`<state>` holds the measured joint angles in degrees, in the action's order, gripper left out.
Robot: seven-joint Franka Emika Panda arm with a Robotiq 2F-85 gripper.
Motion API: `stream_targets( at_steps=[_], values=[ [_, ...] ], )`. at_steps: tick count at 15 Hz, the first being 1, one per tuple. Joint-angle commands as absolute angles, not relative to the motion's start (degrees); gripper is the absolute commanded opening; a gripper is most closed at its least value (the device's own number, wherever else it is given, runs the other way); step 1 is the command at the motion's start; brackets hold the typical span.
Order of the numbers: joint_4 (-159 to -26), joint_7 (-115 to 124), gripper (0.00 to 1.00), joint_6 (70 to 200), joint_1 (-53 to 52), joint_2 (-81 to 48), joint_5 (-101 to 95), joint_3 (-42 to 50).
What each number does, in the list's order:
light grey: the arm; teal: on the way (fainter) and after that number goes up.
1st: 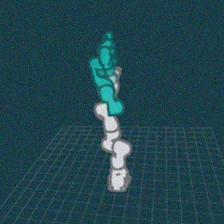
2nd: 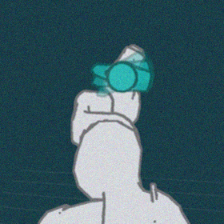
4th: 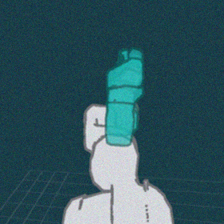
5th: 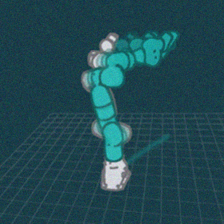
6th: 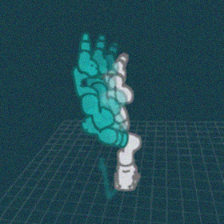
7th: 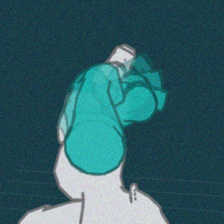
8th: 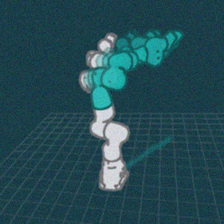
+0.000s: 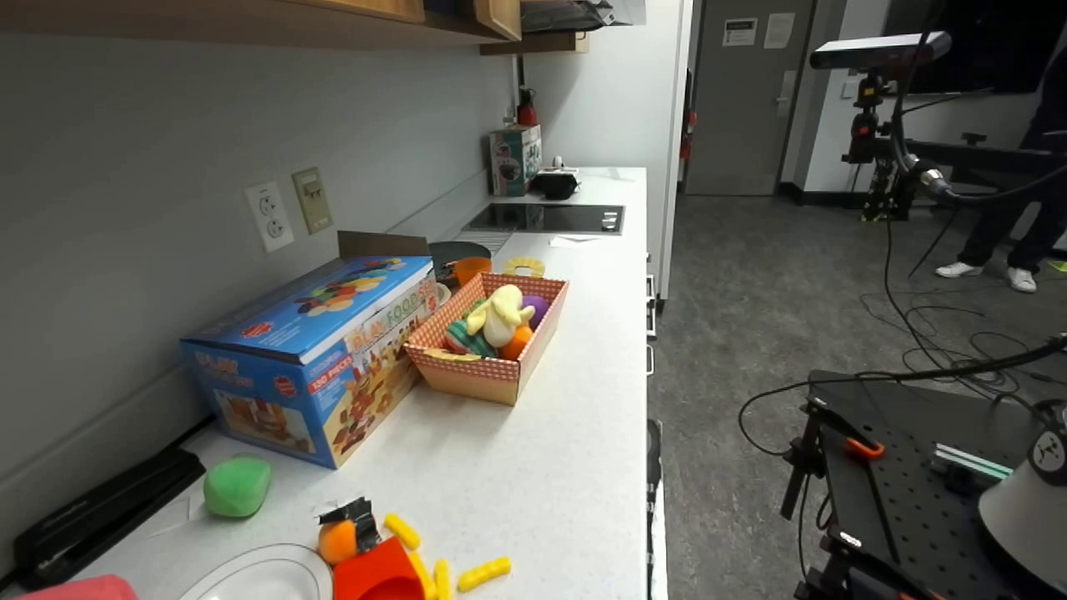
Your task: Open the right upper cabinet door.
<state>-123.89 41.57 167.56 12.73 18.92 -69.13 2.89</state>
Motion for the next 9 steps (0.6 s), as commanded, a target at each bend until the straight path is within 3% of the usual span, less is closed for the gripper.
stream_targets(
  at_steps=[1, 3, 9],
  values=[
    [-124.18, 40.38, 1.0, 164.96, 16.5, 18.26, -72.85, 5.21],
    [-123.94, 41.52, 1.0, 167.86, 12.84, 18.88, -70.27, 2.89],
    [-124.71, 39.3, 1.0, 164.74, 15.32, 17.64, -70.27, 6.0]
  ],
)
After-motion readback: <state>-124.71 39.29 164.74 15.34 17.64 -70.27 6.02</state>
